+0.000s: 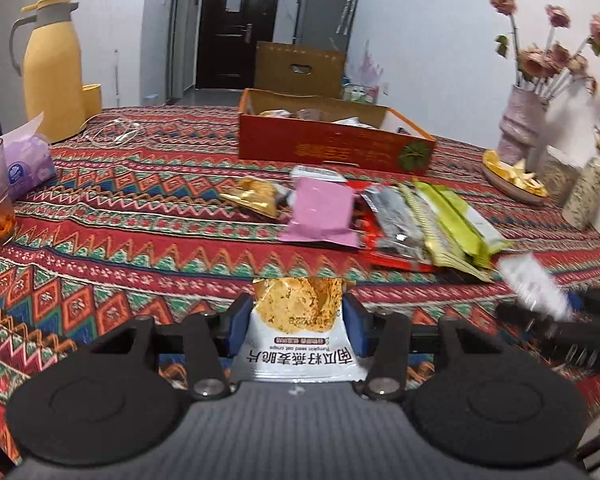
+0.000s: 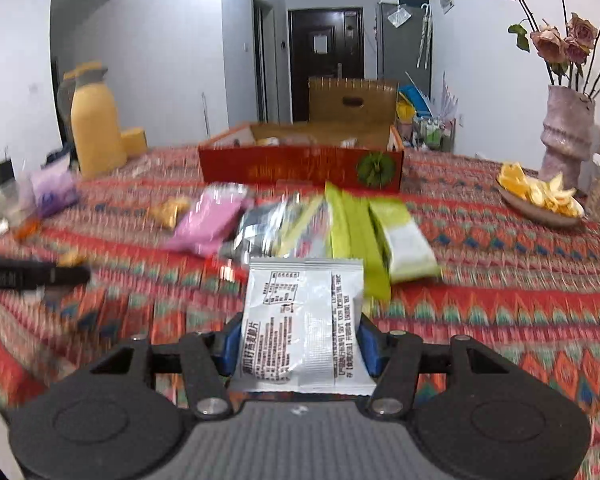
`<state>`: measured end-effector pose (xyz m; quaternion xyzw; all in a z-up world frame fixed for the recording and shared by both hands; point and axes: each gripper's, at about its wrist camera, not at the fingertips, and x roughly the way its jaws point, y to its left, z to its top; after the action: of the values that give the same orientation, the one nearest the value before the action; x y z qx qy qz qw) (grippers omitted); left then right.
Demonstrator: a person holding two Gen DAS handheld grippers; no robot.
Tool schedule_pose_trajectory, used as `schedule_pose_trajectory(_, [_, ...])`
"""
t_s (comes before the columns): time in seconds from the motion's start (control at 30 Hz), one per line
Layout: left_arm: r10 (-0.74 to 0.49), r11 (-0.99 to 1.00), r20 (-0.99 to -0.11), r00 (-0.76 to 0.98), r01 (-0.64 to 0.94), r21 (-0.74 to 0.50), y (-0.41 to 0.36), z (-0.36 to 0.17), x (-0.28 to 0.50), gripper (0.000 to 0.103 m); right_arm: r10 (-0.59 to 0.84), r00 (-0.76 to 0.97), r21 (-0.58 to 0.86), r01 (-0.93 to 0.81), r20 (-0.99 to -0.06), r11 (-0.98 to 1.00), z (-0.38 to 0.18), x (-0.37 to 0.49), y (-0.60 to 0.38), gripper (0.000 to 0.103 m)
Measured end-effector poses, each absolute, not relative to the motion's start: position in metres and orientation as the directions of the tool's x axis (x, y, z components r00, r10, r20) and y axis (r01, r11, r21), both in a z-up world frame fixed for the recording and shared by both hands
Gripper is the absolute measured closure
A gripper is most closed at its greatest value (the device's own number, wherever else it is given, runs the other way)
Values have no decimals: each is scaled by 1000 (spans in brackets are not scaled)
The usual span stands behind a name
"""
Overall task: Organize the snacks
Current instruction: 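Carry both packets into the orange box and open both tools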
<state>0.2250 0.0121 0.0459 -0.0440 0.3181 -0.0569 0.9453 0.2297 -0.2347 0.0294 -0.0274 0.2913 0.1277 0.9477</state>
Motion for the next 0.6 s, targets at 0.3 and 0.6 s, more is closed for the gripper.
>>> schedule_pose_trajectory(0.3, [-142,990,-583,800,98,-106,-4,53,213,54,236,798,26,-267,-554,963,24,201,-237,48])
schedule_pose_trajectory(0.6, [-190,981,-545,816,142,-130,9,76,252,54,313,797,77,-321,-517,944,46,233,-243,48])
